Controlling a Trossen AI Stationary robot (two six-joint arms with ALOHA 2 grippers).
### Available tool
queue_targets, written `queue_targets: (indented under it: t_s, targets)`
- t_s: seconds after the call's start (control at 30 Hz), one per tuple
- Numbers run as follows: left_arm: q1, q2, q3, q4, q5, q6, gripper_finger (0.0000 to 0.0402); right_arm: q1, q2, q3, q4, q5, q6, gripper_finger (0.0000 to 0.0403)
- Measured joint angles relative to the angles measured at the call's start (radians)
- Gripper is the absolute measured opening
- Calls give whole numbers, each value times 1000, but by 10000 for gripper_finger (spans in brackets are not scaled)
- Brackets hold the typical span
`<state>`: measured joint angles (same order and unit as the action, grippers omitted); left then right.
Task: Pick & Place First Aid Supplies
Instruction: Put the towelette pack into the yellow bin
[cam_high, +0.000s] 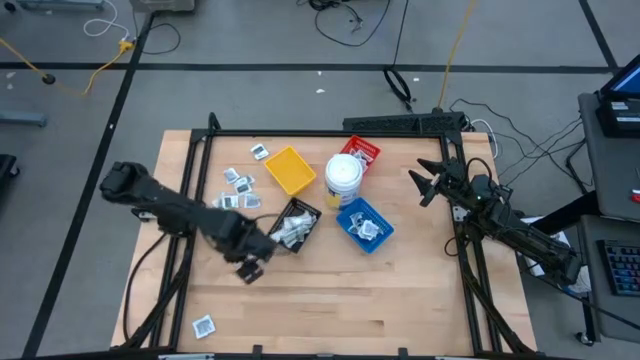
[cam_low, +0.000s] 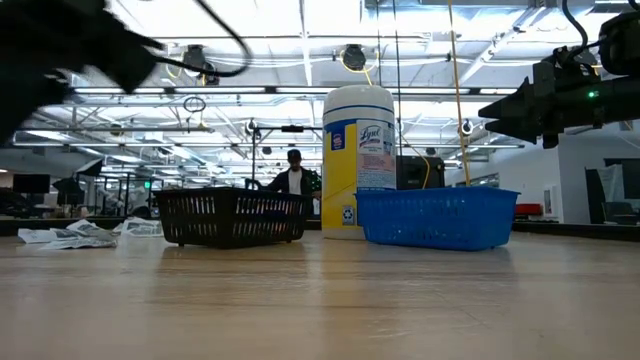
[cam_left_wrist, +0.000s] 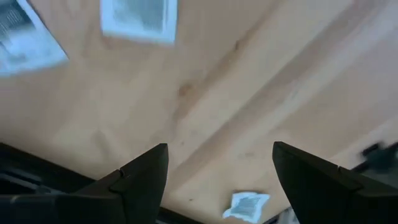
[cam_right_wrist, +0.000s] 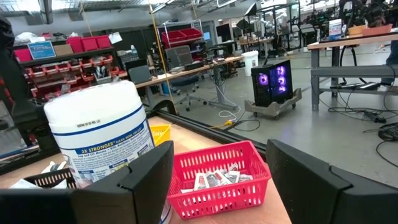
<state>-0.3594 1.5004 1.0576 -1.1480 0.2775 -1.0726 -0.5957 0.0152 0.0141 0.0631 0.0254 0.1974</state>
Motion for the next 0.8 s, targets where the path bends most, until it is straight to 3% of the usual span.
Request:
queue_targets:
  t_s: [0.47, 0.8]
  targets:
    - [-433, -25, -63, 117, 21, -364, 293, 0, 0, 0, 0, 0, 0, 254]
    - [-640, -25, -63, 235, 39, -600, 287, 0, 0, 0, 0, 0, 0, 254]
